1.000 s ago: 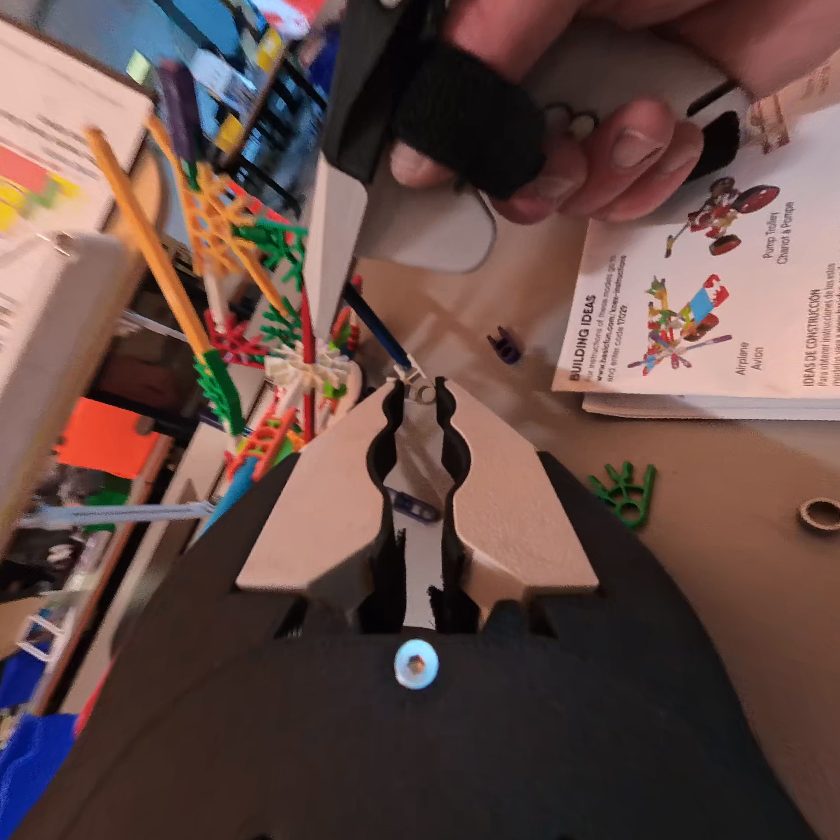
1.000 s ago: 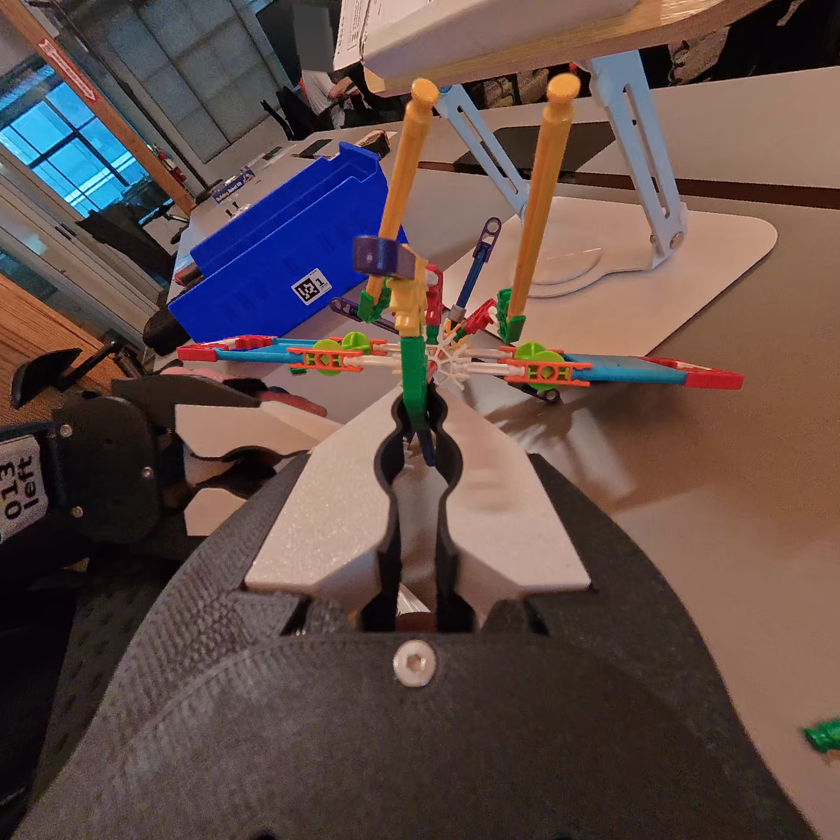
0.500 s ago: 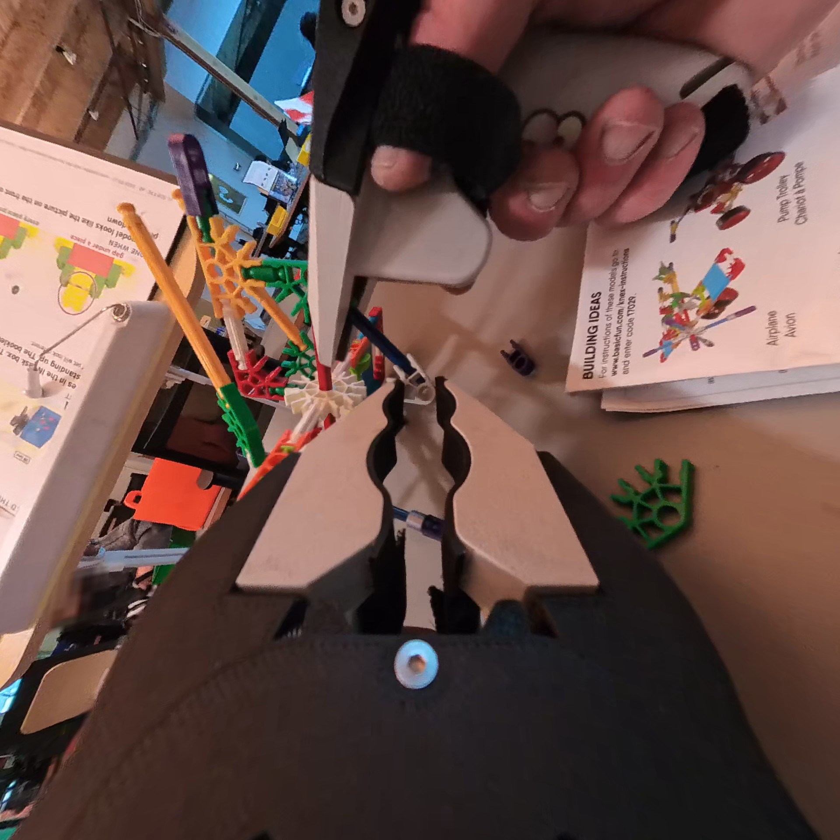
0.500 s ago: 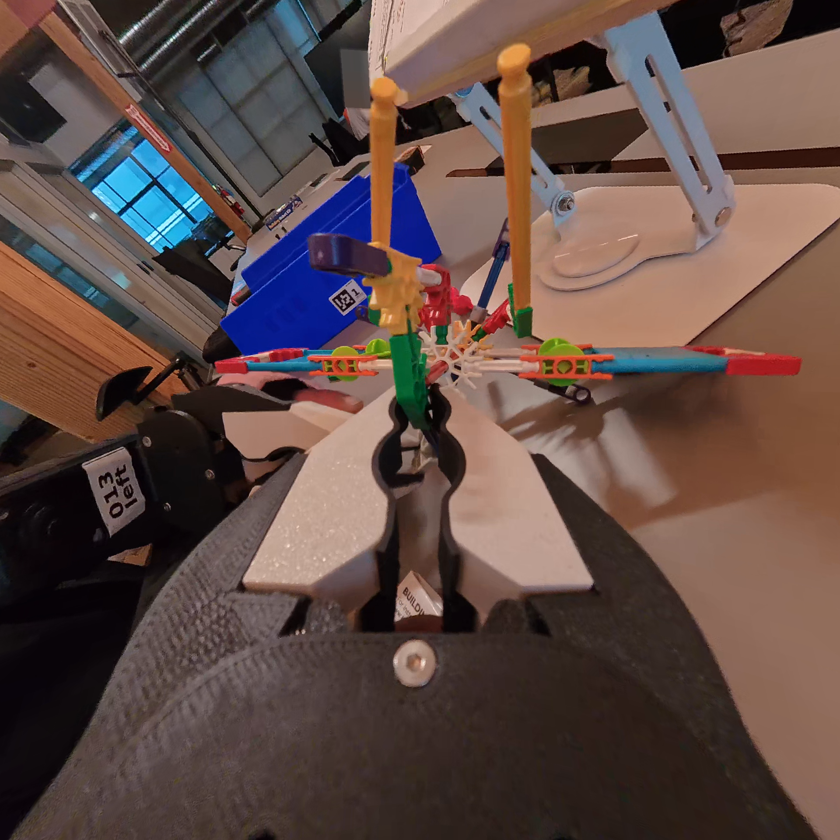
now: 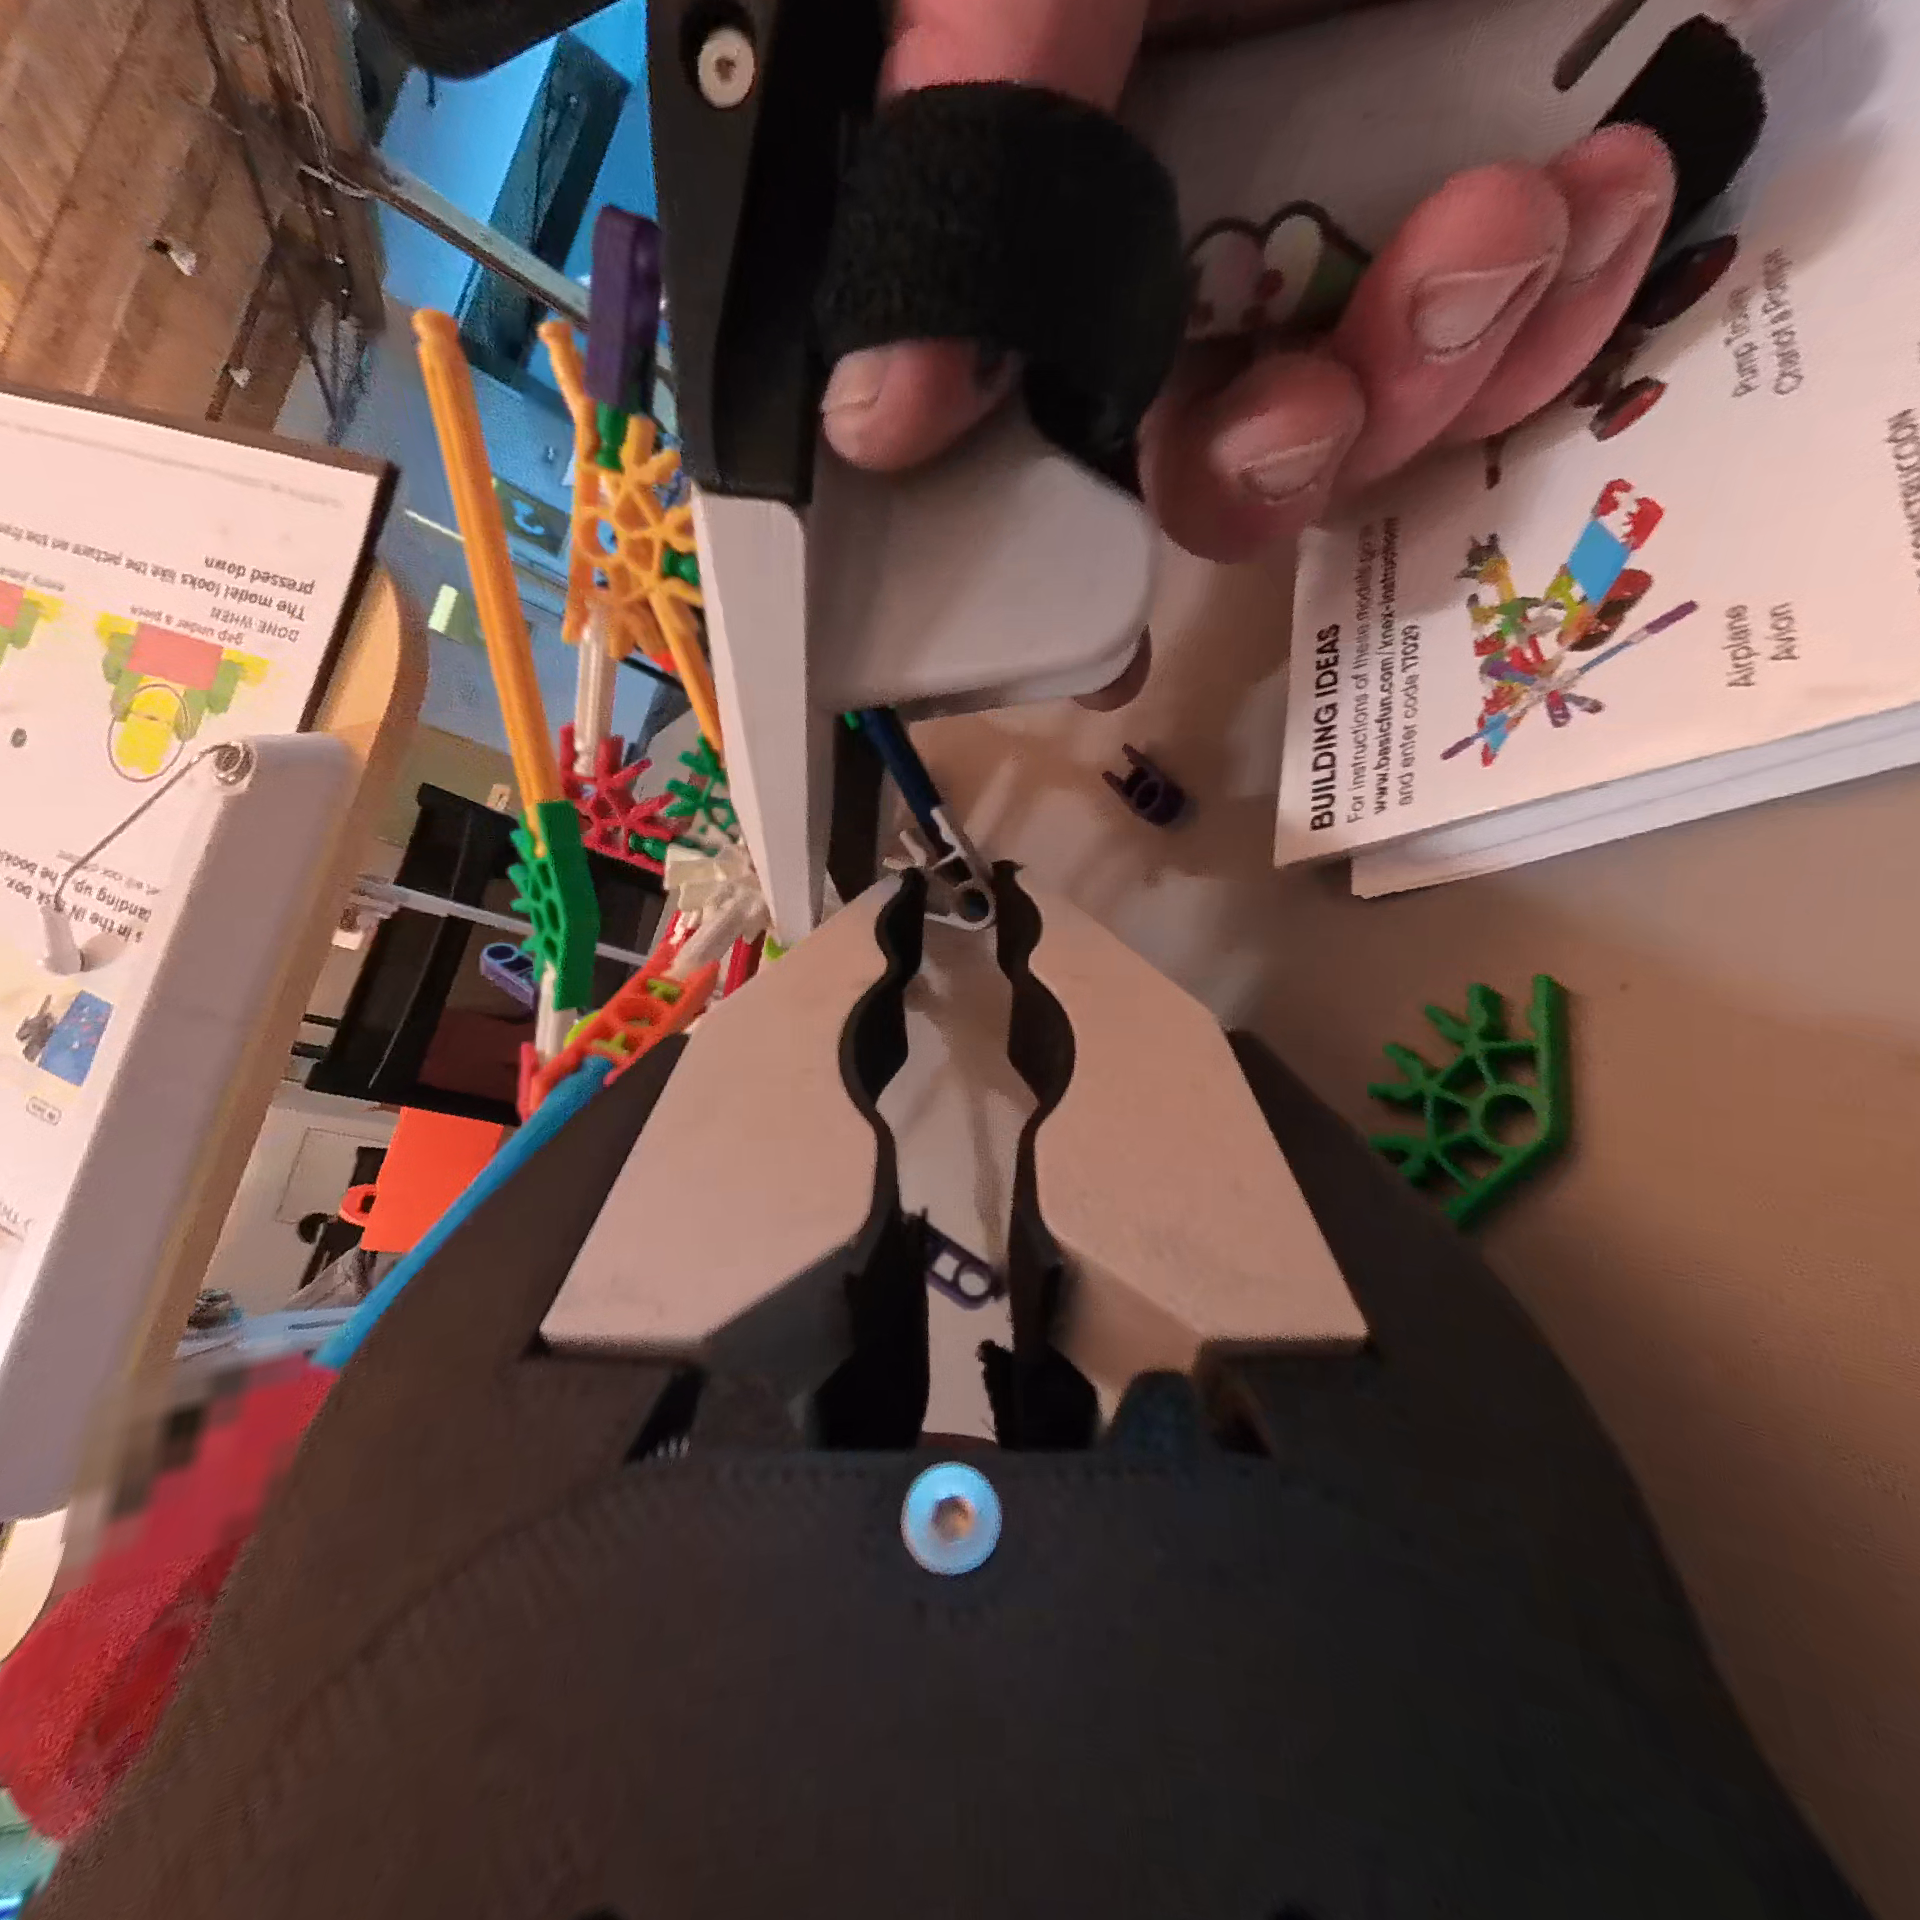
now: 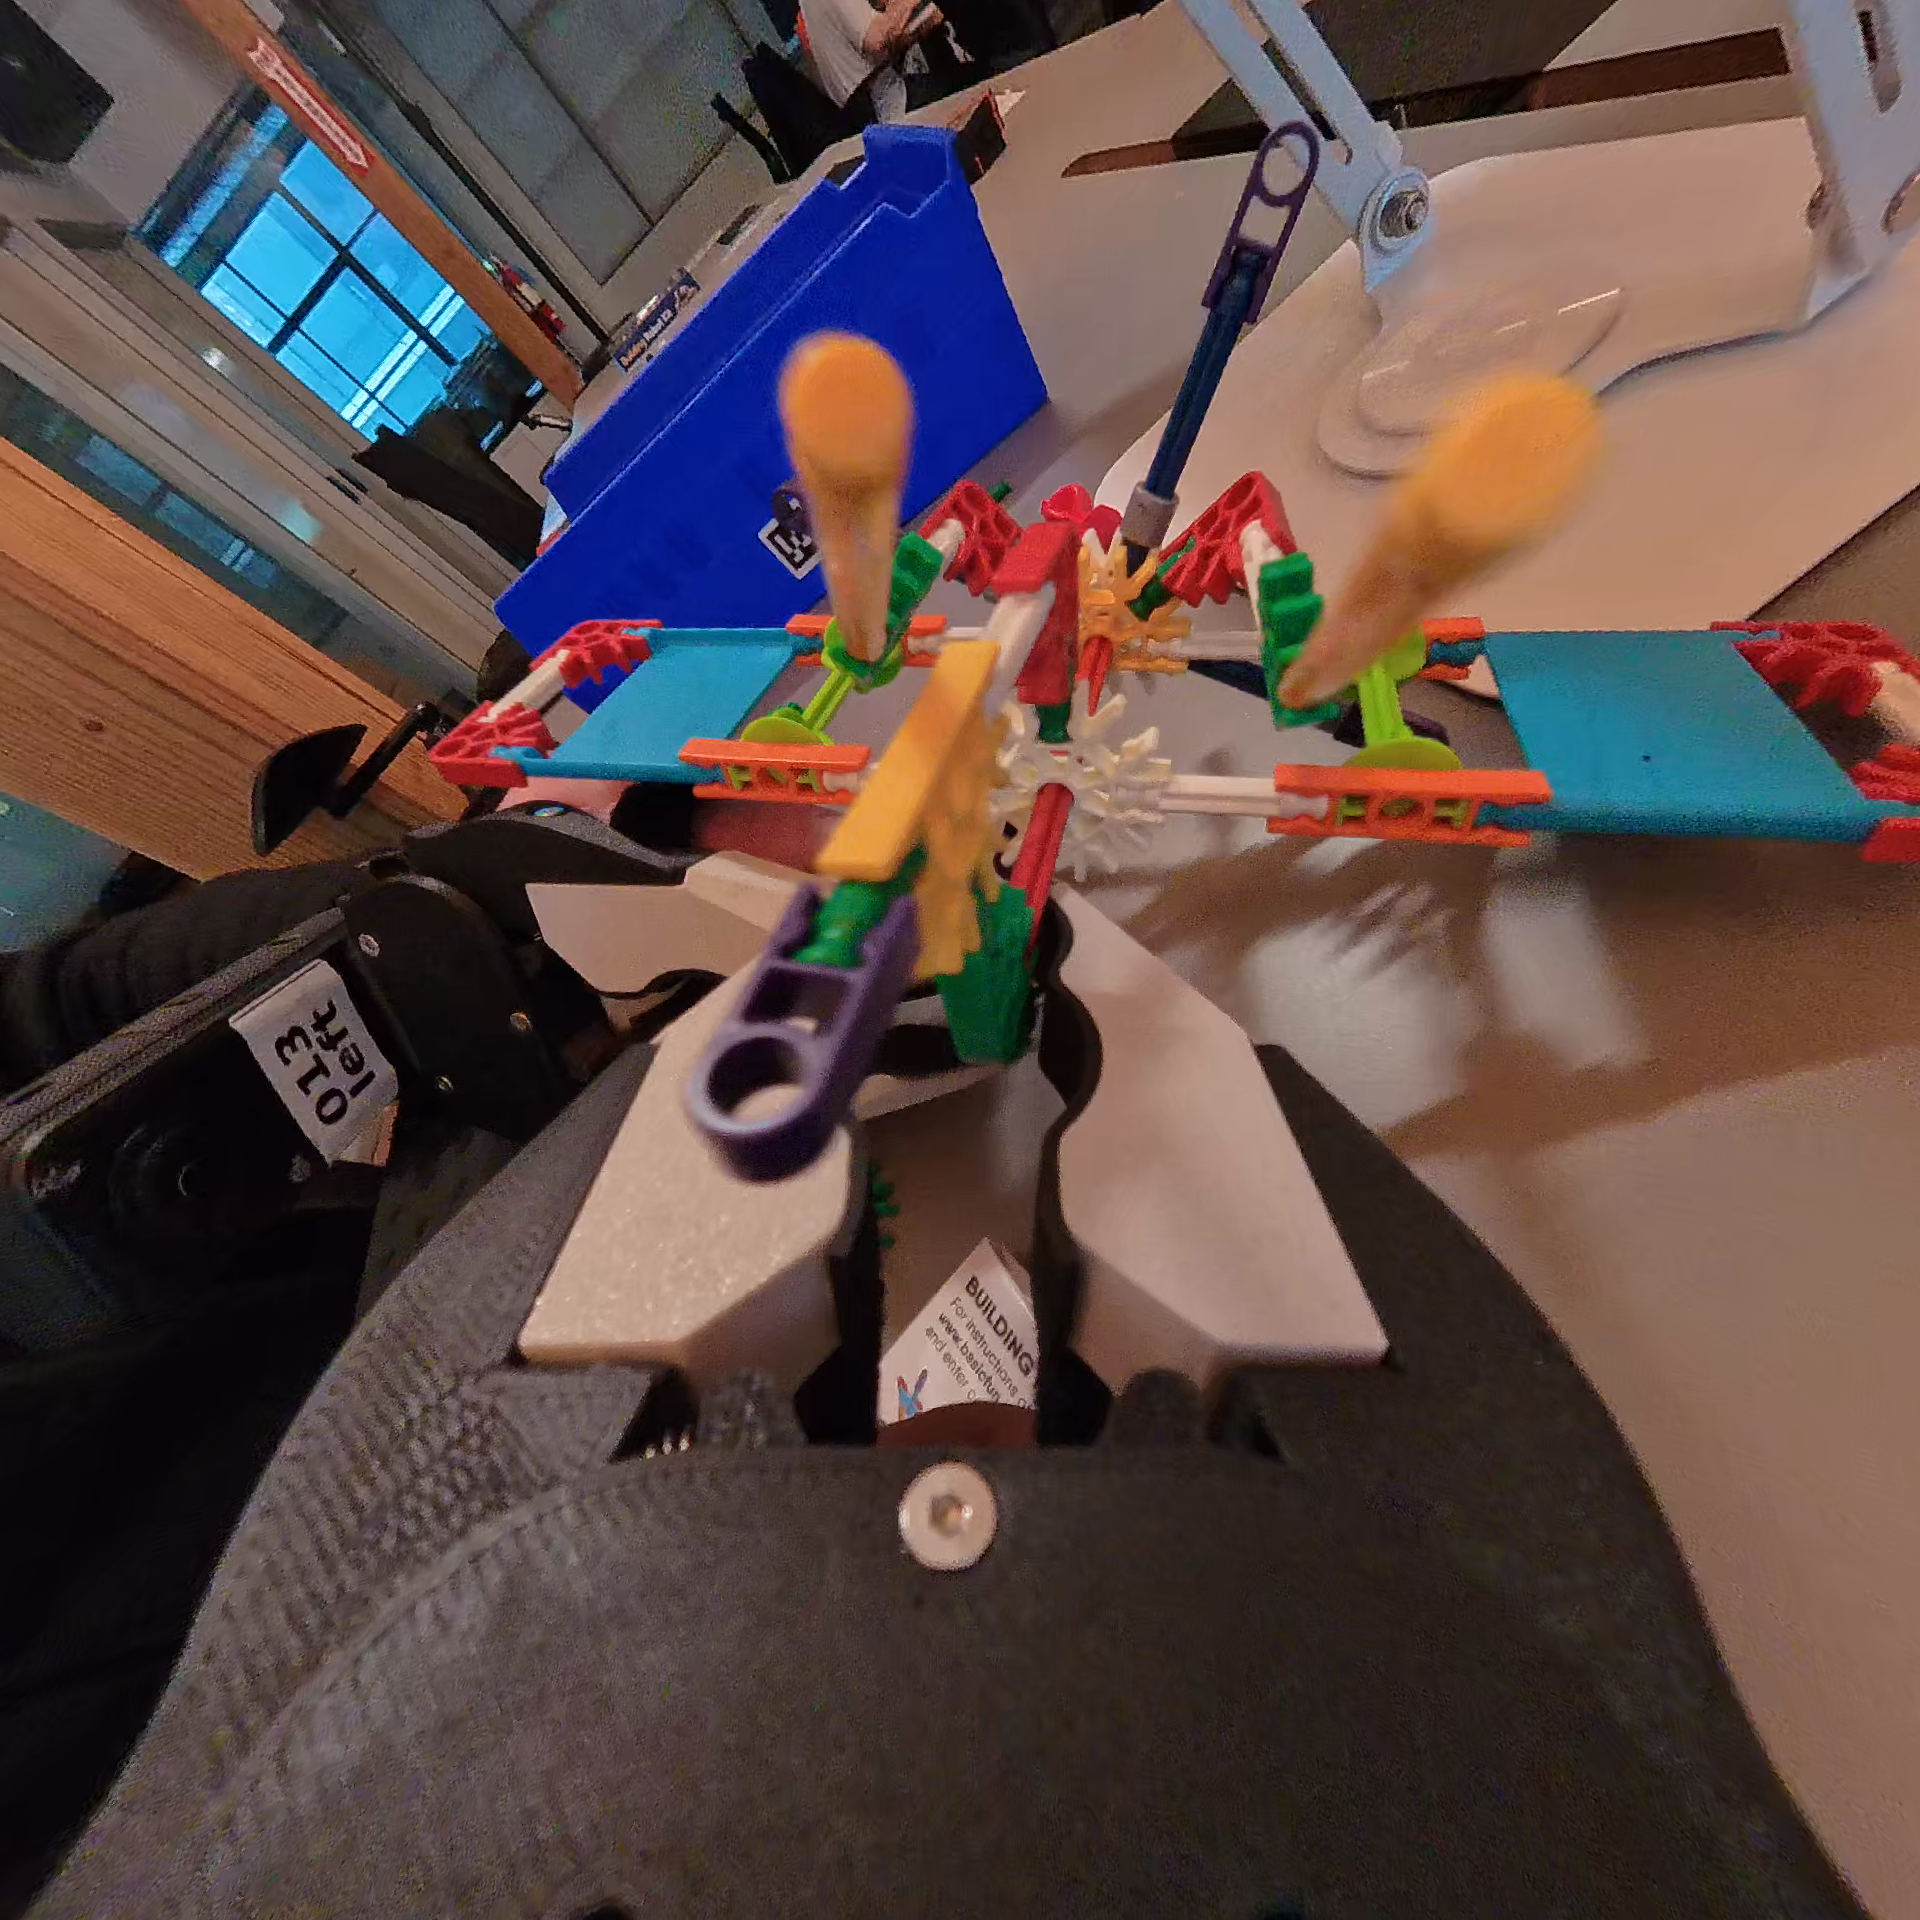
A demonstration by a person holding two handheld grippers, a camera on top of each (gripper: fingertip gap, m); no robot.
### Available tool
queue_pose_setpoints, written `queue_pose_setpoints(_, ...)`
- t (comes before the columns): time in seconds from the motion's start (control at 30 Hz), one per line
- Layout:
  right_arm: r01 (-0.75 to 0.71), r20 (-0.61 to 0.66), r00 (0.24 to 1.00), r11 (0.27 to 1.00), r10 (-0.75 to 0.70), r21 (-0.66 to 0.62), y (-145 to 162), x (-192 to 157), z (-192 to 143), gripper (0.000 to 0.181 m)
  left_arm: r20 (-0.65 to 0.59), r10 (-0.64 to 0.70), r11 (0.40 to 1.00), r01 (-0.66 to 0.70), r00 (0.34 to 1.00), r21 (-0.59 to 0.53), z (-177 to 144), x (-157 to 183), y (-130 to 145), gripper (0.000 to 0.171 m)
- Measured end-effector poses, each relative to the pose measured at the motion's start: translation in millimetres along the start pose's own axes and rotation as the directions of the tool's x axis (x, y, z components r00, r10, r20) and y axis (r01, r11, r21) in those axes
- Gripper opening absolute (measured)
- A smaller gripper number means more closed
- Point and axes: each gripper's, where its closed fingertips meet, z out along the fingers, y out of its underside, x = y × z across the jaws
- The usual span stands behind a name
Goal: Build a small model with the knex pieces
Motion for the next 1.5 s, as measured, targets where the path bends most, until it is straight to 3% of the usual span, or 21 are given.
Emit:
queue_pose_setpoints(0.2,0.004,-0.02,1.0,1.0,-0.004,-0.005,1.8,5.1,1.1,0.003,-0.017,0.014,1.0,-0.014,1.0,0.012,-2.6,0.0,6.5,0.011)
queue_pose_setpoints(0.67,-0.008,-0.005,1.0,1.0,0.008,-0.011,3.2,5.9,0.8,0.0,-0.034,0.111,0.994,-0.11,0.993,0.021,-5.3,6.2,15.7,0.011)
queue_pose_setpoints(0.73,-0.014,0.014,1.0,1.0,0.014,-0.014,3.8,3.2,1.0,0.0,-0.016,0.132,0.991,-0.132,0.991,0.016,-4.7,5.5,19.4,0.0)
queue_pose_setpoints(1.03,0.004,0.017,1.0,1.0,-0.003,-0.029,7.1,0.3,3.4,0.0,-0.053,0.14,0.99,-0.139,0.989,0.02,-6.9,12.6,20.0,0.0)
queue_pose_setpoints(1.2,0.053,-0.006,0.999,0.998,-0.053,-0.015,2.3,-0.5,3.1,0.0,-0.066,0.04,0.997,-0.045,0.997,-0.064,-2.7,5.7,32.8,0.029)
queue_pose_setpoints(1.37,0.119,-0.036,0.992,0.992,-0.121,-0.035,-4.7,-1.5,8.8,0.0,-0.019,-0.016,0.994,0.014,1.0,-0.107,-5.9,-9.3,41.0,0.029)
queue_pose_setpoints(1.5,0.132,-0.037,0.99,0.989,-0.134,-0.062,-14.1,-6.1,14.2,0.0,-0.011,-0.094,0.994,0.093,0.996,-0.06,-6.5,-16.7,31.5,0.033)
